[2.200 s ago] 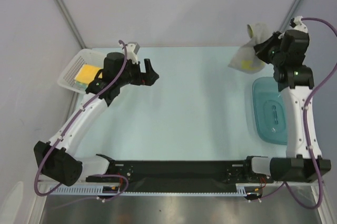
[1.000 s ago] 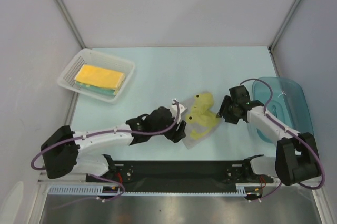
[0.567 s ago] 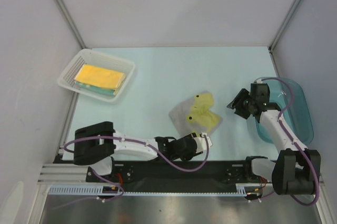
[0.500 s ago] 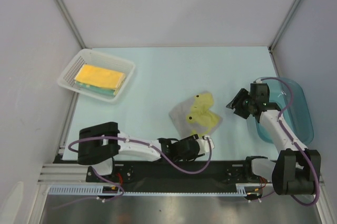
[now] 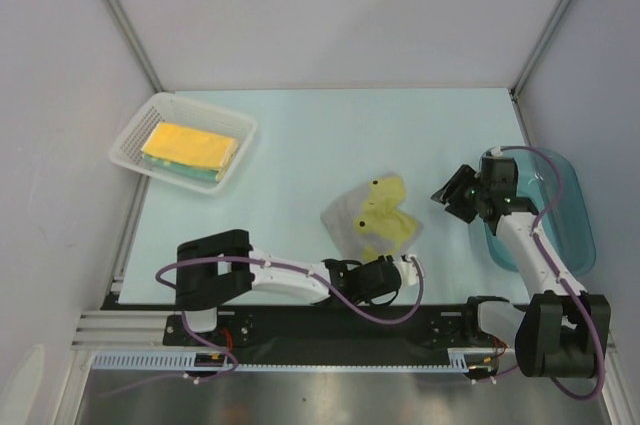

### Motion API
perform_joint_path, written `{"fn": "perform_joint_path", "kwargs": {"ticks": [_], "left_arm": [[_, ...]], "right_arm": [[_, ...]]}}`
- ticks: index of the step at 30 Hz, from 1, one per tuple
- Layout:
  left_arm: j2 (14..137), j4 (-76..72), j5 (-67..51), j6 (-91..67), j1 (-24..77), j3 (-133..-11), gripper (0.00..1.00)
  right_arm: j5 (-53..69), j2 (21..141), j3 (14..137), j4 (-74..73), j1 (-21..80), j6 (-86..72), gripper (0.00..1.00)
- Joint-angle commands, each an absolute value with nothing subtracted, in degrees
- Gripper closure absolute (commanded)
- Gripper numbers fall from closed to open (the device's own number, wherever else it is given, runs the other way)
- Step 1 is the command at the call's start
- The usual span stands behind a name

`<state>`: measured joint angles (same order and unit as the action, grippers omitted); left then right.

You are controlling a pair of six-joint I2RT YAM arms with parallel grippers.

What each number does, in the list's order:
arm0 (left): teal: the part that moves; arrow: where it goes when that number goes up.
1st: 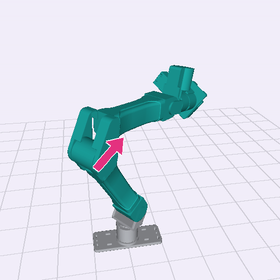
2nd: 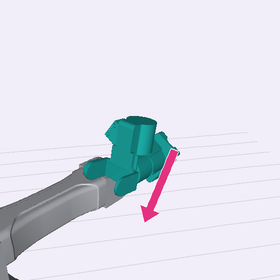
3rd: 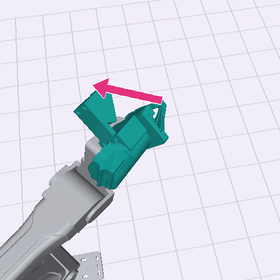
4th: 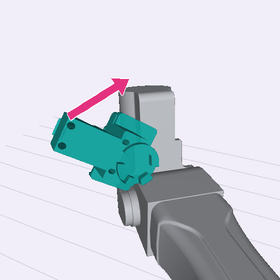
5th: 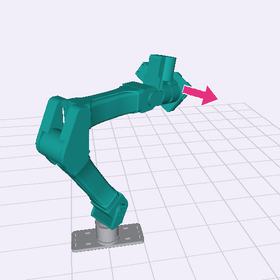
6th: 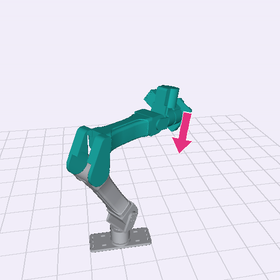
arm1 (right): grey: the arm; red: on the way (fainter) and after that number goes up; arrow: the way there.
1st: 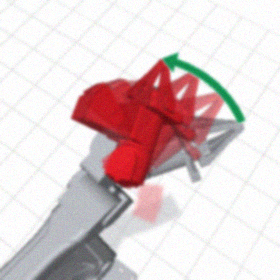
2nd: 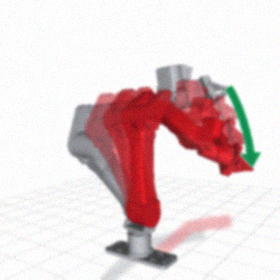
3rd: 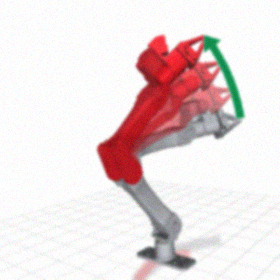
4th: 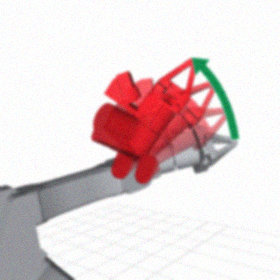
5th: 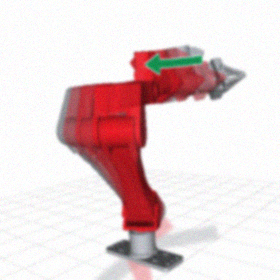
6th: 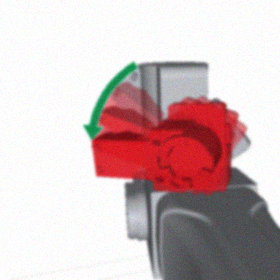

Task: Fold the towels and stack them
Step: Flatten out the crumpled towel

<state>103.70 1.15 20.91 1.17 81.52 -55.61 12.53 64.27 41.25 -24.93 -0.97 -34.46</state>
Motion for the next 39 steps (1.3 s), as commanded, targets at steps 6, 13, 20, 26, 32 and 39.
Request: {"fn": "perform_joint_path", "kwargs": {"ticks": [6, 13, 20, 26, 32, 39], "left_arm": [[104.77, 9.4, 21.97, -7.12, 81.39, -56.25, 1.0], [89.23, 8.01, 11.45, -10.8, 71.49, -54.06, 1.0], [80.33, 6.94, 1.06, -10.82, 61.7, -51.06, 1.0], [81.74, 8.53, -3.87, -9.49, 61.79, -50.02, 0.82], [81.82, 5.89, -0.45, -6.86, 65.56, -46.94, 0.6], [90.24, 6.14, 8.52, -4.13, 71.36, -49.73, 0.52]], "right_arm": [[9.85, 62.23, 40.78, -25.66, -0.97, -33.83, 0.46], [5.63, 66.09, 37.18, -23.12, 9.3, -39.19, 0.47], [0.62, 70.04, 36.21, -20.31, 15.82, -43.94, 0.43], [-4.38, 73.03, 35.24, -20.04, 16.17, -44.03, 0.44], [-5.01, 76.72, 34.02, -16.62, 16.17, -43.86, 0.5], [-4.83, 79.54, 33.05, -14.15, 16.17, -44.38, 0.77]]}}
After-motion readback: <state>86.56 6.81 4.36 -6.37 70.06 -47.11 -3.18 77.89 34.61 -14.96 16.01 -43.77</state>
